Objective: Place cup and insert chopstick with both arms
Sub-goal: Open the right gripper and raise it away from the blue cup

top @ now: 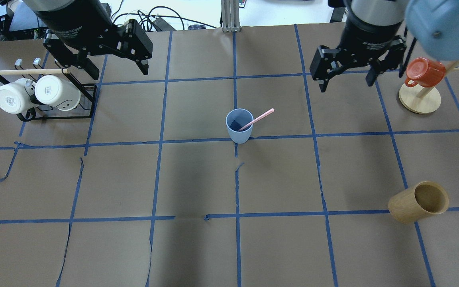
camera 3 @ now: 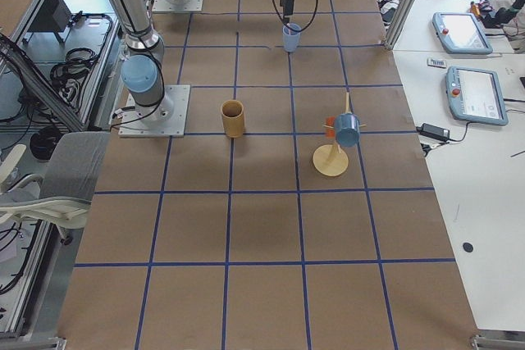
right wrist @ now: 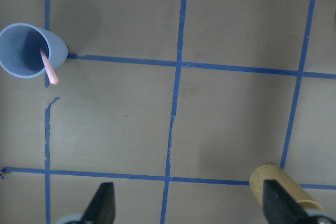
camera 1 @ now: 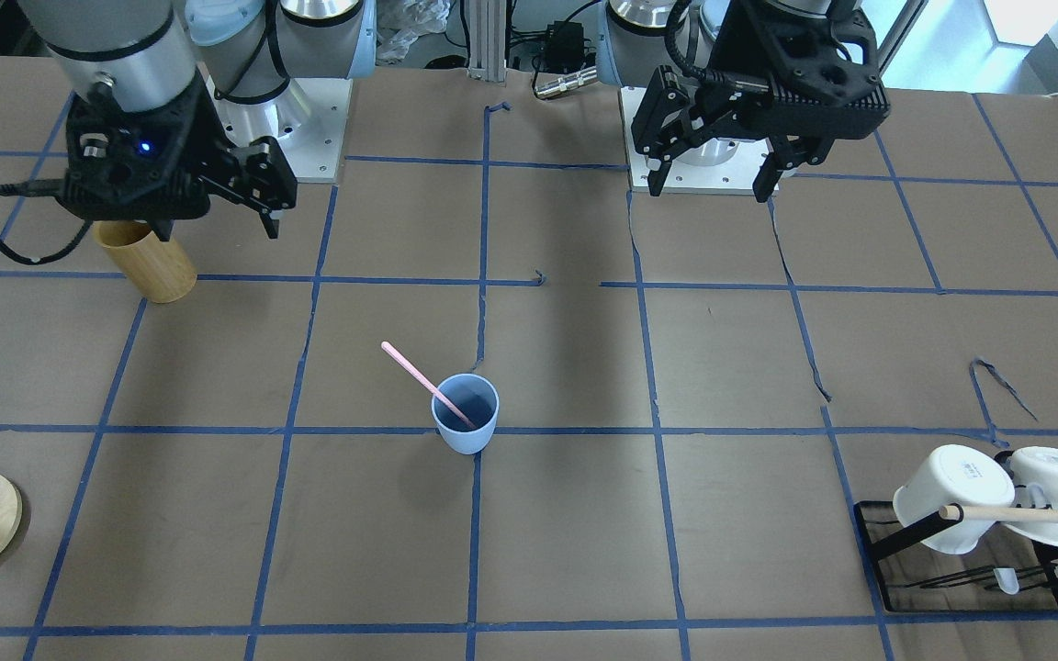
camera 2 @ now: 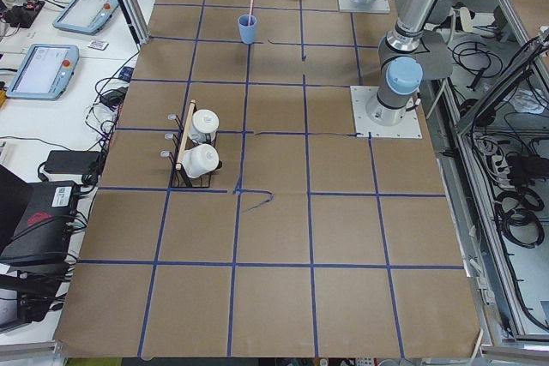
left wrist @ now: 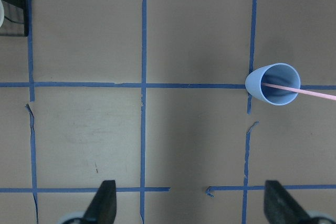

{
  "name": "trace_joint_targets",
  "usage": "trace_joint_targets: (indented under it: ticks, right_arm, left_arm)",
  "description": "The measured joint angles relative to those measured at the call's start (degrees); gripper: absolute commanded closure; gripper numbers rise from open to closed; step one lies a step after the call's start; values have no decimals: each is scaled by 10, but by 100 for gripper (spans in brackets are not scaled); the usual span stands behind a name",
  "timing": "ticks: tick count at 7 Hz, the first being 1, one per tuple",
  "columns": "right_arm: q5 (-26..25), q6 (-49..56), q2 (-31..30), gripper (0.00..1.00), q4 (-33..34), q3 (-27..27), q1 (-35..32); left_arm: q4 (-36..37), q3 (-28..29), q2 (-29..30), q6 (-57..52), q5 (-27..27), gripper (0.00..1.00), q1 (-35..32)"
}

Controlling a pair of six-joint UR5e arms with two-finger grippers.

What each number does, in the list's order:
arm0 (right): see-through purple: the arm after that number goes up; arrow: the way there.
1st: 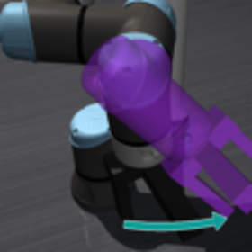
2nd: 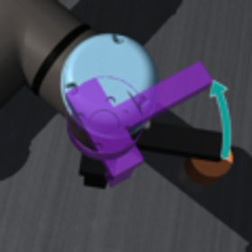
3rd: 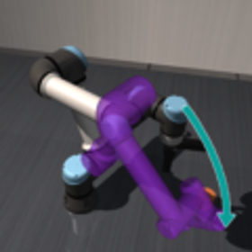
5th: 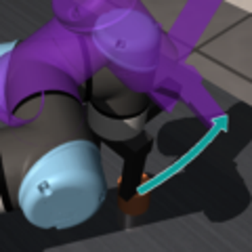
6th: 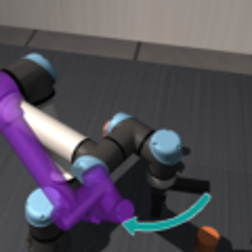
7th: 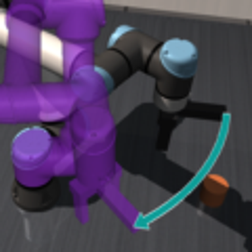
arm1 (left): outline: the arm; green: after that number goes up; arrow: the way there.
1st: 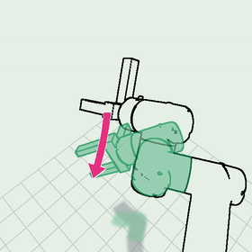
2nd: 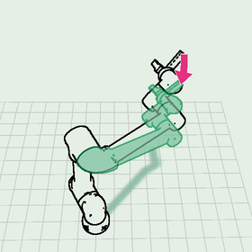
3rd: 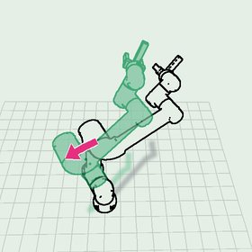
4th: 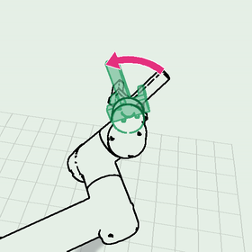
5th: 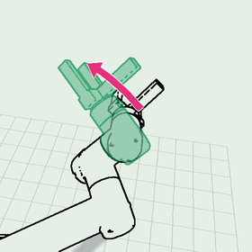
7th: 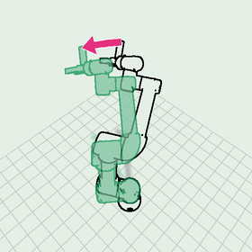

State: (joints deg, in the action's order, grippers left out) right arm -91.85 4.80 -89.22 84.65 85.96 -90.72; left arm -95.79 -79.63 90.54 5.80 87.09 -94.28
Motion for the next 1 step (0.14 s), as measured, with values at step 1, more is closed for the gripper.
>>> trace_joint_targets:
  ticks: [1]
  right_arm:
    - [0, 25, -17, 0, -24, 0, 17]
  left_arm:
    - [0, 0, 0, 0, 0, 0, 0]
